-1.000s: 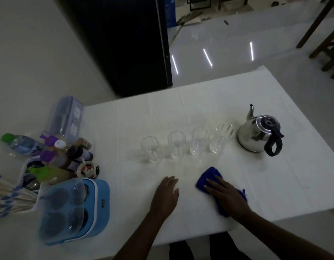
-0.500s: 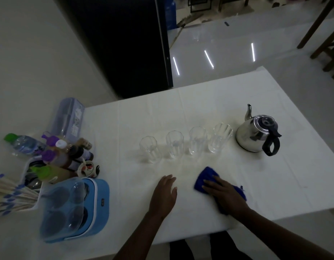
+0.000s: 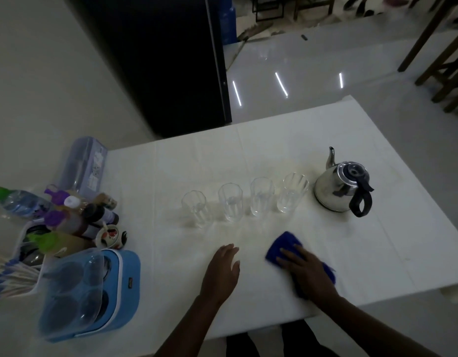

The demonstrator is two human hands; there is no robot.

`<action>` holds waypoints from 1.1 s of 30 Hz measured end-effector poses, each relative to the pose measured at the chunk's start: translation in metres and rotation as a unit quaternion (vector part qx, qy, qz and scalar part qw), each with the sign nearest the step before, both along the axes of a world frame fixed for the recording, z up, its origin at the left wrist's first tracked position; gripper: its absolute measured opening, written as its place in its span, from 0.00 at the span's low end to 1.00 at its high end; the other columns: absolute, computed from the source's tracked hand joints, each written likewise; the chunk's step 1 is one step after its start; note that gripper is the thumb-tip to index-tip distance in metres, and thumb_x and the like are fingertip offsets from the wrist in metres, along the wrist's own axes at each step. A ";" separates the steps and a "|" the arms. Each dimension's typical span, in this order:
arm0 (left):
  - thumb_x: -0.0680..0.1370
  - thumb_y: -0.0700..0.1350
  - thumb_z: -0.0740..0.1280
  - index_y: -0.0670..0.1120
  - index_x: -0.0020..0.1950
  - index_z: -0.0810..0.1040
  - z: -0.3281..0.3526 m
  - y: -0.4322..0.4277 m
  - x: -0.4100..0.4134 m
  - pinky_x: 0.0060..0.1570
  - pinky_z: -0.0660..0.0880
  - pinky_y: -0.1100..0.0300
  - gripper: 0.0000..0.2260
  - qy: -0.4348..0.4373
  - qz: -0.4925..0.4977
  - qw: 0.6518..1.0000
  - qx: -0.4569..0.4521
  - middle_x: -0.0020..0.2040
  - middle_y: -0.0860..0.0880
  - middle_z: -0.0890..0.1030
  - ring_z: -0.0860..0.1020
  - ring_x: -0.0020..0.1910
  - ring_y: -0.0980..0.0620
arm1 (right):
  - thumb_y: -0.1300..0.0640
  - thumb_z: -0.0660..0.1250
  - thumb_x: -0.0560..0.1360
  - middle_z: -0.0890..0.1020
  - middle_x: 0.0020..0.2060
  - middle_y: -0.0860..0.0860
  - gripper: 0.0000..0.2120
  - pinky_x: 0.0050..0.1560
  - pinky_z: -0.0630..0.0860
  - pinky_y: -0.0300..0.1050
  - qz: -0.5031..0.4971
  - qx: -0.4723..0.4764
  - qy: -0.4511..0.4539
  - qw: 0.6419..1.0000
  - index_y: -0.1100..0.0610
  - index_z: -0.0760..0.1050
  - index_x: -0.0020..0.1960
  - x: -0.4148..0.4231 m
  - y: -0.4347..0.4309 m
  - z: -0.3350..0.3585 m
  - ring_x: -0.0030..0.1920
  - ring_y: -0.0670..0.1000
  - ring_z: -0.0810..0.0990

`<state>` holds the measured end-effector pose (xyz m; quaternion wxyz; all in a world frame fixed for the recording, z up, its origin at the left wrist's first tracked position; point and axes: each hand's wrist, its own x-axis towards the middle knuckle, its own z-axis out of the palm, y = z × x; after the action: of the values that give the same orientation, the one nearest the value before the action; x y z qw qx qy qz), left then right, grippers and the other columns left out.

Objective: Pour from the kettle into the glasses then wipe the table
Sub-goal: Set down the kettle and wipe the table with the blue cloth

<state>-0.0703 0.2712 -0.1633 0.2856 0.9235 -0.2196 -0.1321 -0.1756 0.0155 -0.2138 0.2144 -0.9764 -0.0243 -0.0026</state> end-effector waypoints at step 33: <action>0.79 0.46 0.62 0.44 0.66 0.74 -0.009 0.108 0.002 0.69 0.65 0.51 0.16 -0.009 0.116 0.993 -0.030 0.67 0.45 0.74 0.67 0.70 0.47 | 0.71 0.64 0.71 0.76 0.64 0.53 0.22 0.64 0.69 0.61 -0.142 0.055 -0.005 0.988 0.54 0.74 0.62 0.061 0.112 0.015 0.67 0.62 0.68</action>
<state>-0.0683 0.3788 -0.1725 0.3249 0.9347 -0.1178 -0.0830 -0.1141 0.1276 -0.1987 0.2649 -0.9568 0.1133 -0.0386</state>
